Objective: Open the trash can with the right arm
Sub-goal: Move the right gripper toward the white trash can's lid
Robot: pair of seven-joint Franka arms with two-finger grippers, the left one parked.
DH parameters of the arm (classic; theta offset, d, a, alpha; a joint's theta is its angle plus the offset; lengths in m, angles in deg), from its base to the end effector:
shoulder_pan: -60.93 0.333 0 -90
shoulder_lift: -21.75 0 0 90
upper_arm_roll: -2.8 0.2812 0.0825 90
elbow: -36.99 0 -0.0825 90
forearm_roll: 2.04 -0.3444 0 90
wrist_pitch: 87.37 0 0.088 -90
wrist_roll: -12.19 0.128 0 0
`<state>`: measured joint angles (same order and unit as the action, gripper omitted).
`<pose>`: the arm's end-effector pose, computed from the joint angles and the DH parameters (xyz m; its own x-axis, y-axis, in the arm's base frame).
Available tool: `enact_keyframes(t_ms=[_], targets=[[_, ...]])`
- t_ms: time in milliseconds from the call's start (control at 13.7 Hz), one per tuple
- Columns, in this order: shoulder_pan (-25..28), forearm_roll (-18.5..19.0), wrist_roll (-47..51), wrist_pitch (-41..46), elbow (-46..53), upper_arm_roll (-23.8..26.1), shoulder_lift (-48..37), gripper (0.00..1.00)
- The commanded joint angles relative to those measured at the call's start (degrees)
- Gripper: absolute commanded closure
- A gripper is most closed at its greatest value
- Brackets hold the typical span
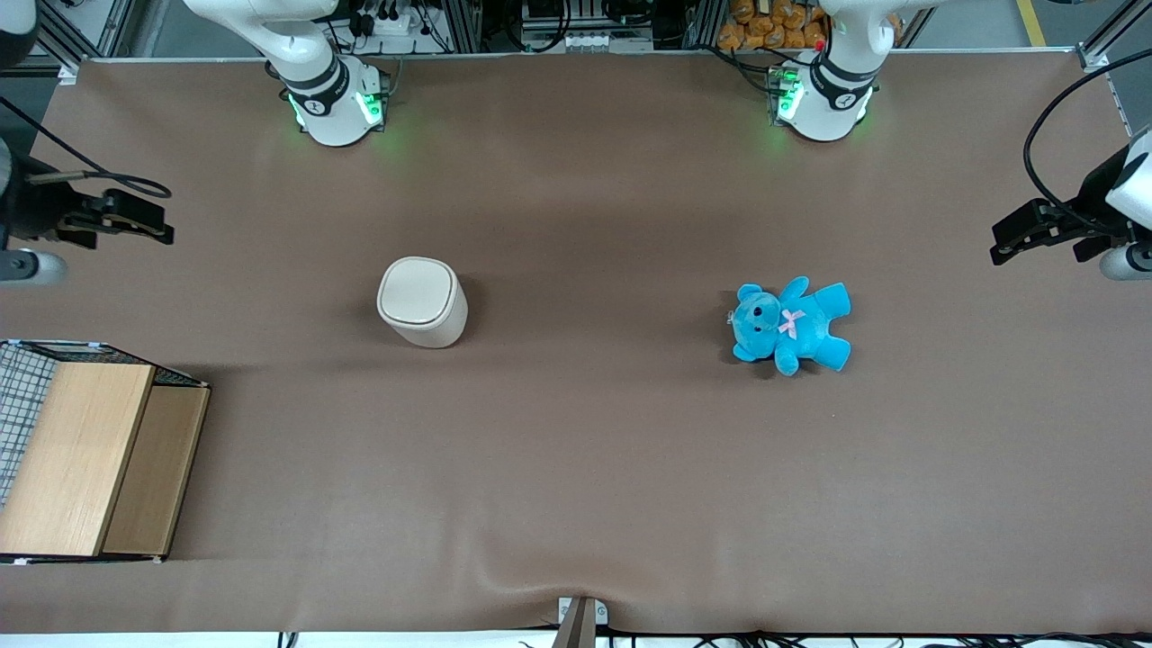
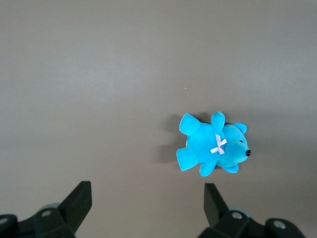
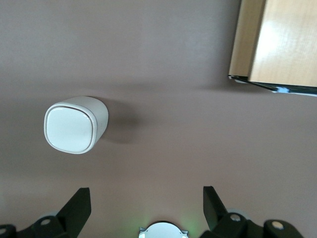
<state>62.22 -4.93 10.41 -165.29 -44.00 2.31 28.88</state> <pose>0.5221 0.0148 0.5542 0.9830 0.0552 -0.1752 0.0462 -0.9974 -0.0548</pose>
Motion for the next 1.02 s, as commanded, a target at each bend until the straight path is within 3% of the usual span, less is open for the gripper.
enact_keyframes(t_ms=[0, 219, 949], targets=[[0.74, -0.89, -0.34, -1.7, -1.36, 0.93, 0.86, 0.0], [1.09, -3.52, 4.64, -3.47, -2.77, 0.93, 1.22, 0.0], [1.62, -3.53, 22.5, -8.12, -9.18, 10.33, 1.13, 0.0]])
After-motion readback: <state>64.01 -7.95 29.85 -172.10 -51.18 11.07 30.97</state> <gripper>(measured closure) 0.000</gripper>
